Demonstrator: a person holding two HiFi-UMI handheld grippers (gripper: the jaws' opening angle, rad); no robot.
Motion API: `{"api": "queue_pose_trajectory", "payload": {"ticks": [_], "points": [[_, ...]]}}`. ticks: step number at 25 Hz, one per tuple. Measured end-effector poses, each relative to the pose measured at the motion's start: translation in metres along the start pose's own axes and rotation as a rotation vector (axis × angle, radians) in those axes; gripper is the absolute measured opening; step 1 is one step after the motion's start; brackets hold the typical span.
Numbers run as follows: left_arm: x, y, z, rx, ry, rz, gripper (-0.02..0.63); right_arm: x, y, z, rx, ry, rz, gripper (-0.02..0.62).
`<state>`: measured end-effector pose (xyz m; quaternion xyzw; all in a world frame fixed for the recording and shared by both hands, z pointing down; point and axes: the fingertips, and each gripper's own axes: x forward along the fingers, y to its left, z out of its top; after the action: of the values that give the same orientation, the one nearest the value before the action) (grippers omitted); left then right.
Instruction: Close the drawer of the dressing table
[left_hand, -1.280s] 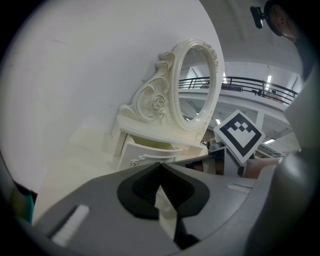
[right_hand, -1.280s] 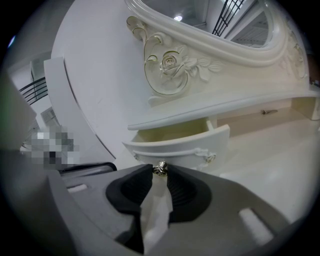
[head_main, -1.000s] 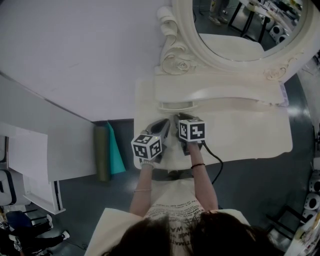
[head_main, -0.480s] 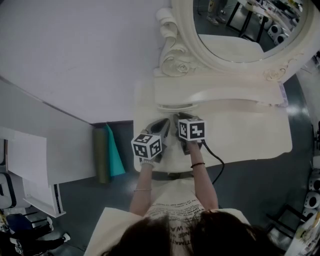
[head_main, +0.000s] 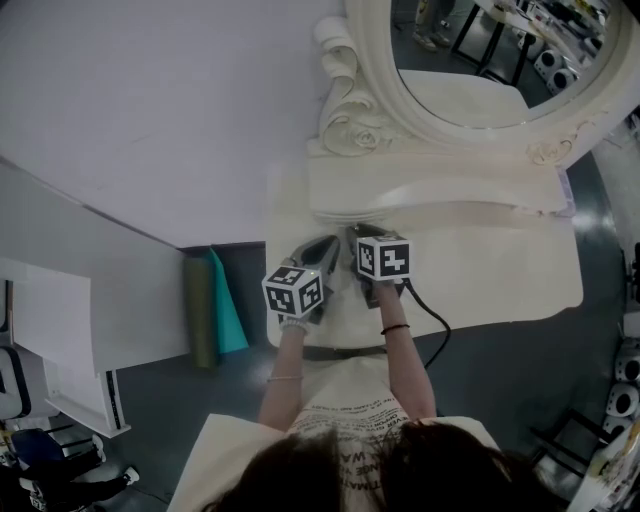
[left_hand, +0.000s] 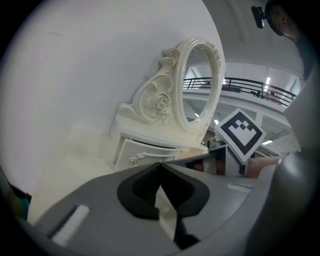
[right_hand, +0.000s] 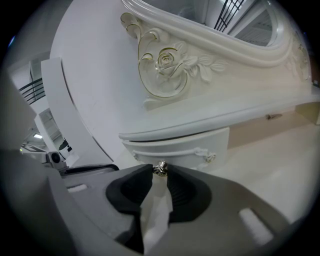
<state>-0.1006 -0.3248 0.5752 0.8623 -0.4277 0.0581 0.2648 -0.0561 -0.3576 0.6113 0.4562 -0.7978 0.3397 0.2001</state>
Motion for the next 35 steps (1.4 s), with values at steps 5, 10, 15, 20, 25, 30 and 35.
{"api": "queue_pose_trajectory", "payload": {"ticks": [5, 10, 15, 20, 25, 30, 35], "points": [[0.001, 0.003, 0.001, -0.003, 0.000, 0.002, 0.002, 0.002, 0.000, 0.001, 0.000, 0.001, 0.000, 0.098], [0.002, 0.002, 0.004, 0.002, -0.005, 0.002, 0.000, 0.001, 0.000, 0.003, 0.002, -0.008, 0.001, 0.098], [0.003, 0.003, 0.005, 0.007, -0.006, 0.005, 0.002, 0.003, -0.001, 0.005, 0.002, -0.008, 0.003, 0.098], [0.005, 0.005, 0.007, 0.009, -0.007, 0.009, 0.002, 0.006, -0.003, 0.007, 0.002, -0.010, 0.004, 0.098], [0.007, 0.008, 0.009, 0.011, -0.006, 0.010, 0.002, 0.009, -0.004, 0.011, 0.003, -0.014, 0.005, 0.098], [0.010, 0.009, 0.010, 0.010, -0.001, 0.008, 0.002, 0.011, -0.005, 0.014, 0.005, -0.015, 0.004, 0.098], [0.013, 0.011, 0.011, 0.010, -0.001, 0.008, 0.002, 0.013, -0.005, 0.017, 0.001, -0.019, 0.007, 0.098]]}}
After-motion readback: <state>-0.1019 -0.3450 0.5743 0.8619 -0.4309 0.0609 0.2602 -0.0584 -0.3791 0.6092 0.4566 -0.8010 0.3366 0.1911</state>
